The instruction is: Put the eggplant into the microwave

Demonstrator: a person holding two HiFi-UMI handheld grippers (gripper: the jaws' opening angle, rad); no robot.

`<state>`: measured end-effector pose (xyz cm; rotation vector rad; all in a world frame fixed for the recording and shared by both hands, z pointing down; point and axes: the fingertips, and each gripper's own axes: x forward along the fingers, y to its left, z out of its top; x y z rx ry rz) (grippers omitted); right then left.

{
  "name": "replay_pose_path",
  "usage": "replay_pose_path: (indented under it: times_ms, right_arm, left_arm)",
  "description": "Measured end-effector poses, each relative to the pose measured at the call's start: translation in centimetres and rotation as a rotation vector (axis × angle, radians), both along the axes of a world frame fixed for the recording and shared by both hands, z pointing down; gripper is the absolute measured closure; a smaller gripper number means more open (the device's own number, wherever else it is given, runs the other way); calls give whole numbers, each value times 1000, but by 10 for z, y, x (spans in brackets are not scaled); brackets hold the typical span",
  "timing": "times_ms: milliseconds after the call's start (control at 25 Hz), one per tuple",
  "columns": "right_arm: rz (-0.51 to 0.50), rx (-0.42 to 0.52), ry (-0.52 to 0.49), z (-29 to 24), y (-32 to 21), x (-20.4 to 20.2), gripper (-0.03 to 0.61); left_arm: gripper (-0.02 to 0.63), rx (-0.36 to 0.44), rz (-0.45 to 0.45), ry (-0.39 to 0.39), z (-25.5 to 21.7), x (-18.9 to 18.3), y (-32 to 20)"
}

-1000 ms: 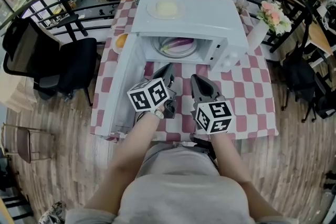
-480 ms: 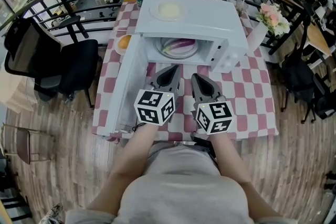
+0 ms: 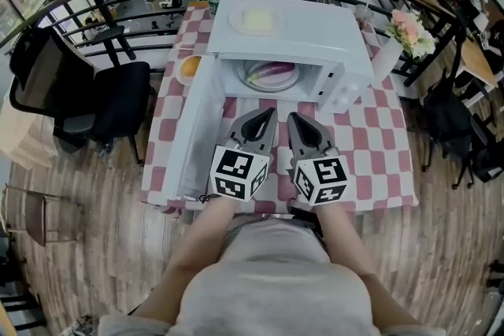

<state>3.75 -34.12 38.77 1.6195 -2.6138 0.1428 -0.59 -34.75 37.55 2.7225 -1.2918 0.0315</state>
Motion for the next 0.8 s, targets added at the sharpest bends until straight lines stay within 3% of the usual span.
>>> replay_pose_path:
  times_ms: [440, 800]
  right_arm:
    - [-16, 57, 36, -6, 5, -7, 555]
    - [-16, 49, 42, -6, 13, -7, 557]
  left_arm:
    - [612, 15, -6, 6, 0, -6, 6]
    - [612, 31, 34, -12, 0, 3, 12]
